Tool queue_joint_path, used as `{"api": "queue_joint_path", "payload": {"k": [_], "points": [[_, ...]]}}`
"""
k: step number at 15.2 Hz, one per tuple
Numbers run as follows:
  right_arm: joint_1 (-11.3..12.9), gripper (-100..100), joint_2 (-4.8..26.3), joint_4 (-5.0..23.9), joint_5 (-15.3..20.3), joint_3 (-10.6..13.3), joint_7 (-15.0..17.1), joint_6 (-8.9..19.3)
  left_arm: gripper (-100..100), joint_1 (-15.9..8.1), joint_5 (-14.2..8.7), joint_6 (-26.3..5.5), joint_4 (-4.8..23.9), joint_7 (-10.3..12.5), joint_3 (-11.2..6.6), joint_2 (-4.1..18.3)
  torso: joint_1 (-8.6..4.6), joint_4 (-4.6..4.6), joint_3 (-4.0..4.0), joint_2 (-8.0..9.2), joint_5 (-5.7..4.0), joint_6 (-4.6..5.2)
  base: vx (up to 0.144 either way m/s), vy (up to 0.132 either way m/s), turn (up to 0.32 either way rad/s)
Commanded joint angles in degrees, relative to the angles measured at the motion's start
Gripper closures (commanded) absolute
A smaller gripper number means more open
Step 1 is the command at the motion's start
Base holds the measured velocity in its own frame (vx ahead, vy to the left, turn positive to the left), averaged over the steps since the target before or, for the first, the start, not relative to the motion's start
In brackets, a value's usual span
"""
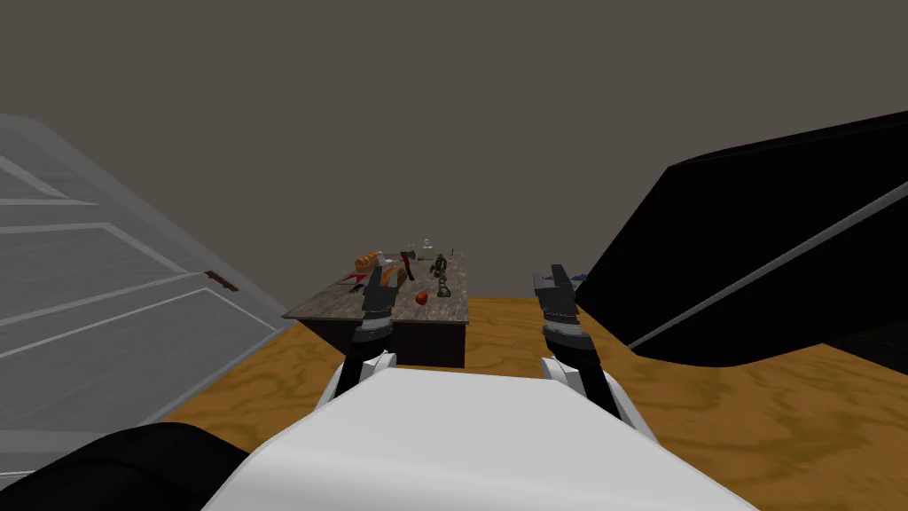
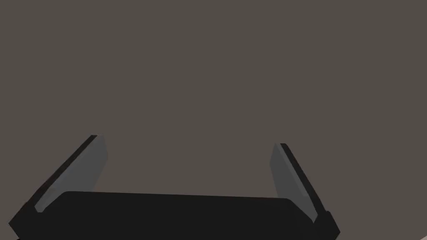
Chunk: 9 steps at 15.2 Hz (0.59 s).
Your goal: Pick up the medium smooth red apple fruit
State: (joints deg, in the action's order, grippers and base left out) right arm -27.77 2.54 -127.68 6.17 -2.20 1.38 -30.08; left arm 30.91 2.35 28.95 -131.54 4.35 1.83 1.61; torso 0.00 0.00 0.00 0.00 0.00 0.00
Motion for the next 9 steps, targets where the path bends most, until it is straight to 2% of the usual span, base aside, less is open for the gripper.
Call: {"api": "queue_joint_path", "payload": {"k": [1, 3, 4, 6, 9], "points": [[0.0, 0, 0.0, 0.0, 0.0, 0.0, 0.0, 0.0, -100, 0.1, -0.4, -0.5, 0.1, 0.3, -0.02, 1.7, 0.0, 0.0, 0.0, 0.0, 0.0, 0.0, -0.002, 0.006, -0.043], [0.0, 0, 0.0, 0.0, 0.0, 0.0, 0.0, 0.0, -100, 0.4, -1.4, -1.7, 0.4, 1.1, -0.08, 4.5, 0.07, 0.0, 0.01, 0.02, 0.01, 0.02, -0.007, 0.025, -0.134], [0.0, 0, 0.0, 0.0, 0.0, 0.0, 0.0, 0.0, -100, 0.4, -1.4, -1.7, 0.4, 1.1, -0.08, 4.7, 0.13, 0.0, 0.02, 0.03, 0.02, 0.03, -0.009, 0.038, -0.12], [0.0, 0, 0.0, 0.0, 0.0, 0.0, 0.0, 0.0, -100, 0.8, -2.9, -3.5, 0.7, 2.2, -0.17, 7.8, 0.19, 0.01, 0.02, 0.04, 0.04, 0.02, -0.01, 0.045, -0.143], [0.0, 0, 0.0, 0.0, 0.0, 0.0, 0.0, 0.0, -100, 1.0, -3.9, -4.6, 1.0, 2.9, -0.22, 10.8, 0.24, 0.01, 0.04, 0.06, 0.05, 0.03, -0.018, 0.047, -0.156]]}}
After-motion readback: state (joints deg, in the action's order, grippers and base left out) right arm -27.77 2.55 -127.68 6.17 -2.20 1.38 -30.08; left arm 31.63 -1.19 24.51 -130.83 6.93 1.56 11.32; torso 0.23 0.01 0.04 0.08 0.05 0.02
